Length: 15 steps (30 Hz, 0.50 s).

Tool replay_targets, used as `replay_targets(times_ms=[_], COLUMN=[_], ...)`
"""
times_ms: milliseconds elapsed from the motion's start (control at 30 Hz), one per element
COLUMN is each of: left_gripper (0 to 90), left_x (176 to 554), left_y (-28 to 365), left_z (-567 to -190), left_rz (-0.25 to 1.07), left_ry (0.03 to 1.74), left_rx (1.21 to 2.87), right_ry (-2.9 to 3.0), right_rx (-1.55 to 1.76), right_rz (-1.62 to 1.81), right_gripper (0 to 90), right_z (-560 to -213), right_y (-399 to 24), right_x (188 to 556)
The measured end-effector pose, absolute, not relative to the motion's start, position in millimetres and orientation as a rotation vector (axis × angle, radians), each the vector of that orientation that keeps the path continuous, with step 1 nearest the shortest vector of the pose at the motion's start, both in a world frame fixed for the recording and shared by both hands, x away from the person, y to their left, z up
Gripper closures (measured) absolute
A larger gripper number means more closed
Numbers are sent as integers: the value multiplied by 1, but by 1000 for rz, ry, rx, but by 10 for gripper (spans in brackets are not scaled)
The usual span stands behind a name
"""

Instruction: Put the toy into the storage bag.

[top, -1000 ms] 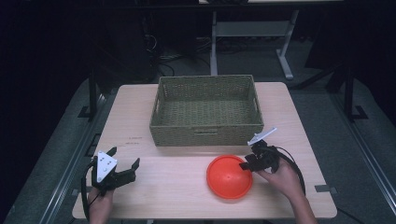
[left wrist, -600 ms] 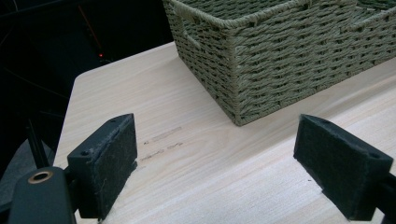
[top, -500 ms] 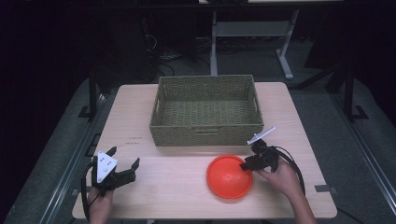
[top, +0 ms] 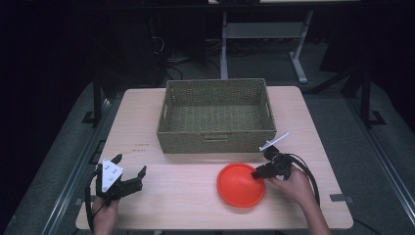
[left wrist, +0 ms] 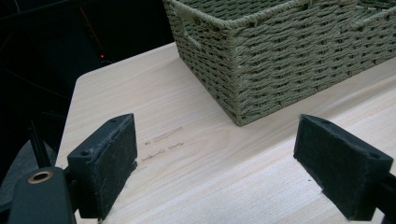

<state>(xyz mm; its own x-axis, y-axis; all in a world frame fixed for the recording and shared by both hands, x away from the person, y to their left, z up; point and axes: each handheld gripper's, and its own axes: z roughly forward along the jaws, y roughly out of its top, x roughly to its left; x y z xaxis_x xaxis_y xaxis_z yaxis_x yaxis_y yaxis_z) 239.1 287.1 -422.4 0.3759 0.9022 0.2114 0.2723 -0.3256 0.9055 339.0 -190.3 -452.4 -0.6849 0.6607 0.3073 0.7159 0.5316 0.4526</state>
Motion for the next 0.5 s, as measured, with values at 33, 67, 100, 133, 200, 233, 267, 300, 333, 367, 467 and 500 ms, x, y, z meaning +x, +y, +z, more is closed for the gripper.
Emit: replay_targets(times_ms=[33,67,100,133,200,233,267,300,333,367,467,500], left_gripper=[128,128,128,128,128,128,128,128,128,128,128,128], left_x=[239,239,239,239,239,239,239,239,239,239,239,239], left_y=[287,287,287,287,286,287,286,287,287,287,287,286], left_z=[-422,-422,-422,-422,-423,-423,-423,-423,-423,-423,-423,-423], left_rz=[959,959,959,960,963,963,962,962,962,962,963,963], left_ry=[1027,1026,1026,1024,1022,1020,1022,1023,1023,1022,1022,1020], left_rx=[1809,1810,1812,1814,1815,1814,1812,1813,1813,1813,1814,1814], right_ry=[-2662,-2648,-2645,-2638,-2626,-2618,-2618,-2619,-2621,-2619,-2604,-2604], right_rx=[-1200,-1202,-1203,-1201,-1209,-1209,-1207,-1208,-1211,-1212,-1221,-1225], right_rz=[-857,-851,-848,-848,-843,-844,-842,-839,-839,-838,-855,-871], right_gripper=[646,659,658,658,659,660,659,660,662,666,708,725], right_z=[-452,-452,-452,-452,-452,-452,-452,-452,-452,-452,-450,-449], right_y=[-190,-191,-191,-191,-191,-191,-191,-191,-191,-191,-193,-194], right_x=[339,339,339,339,339,339,339,339,339,339,338,338])
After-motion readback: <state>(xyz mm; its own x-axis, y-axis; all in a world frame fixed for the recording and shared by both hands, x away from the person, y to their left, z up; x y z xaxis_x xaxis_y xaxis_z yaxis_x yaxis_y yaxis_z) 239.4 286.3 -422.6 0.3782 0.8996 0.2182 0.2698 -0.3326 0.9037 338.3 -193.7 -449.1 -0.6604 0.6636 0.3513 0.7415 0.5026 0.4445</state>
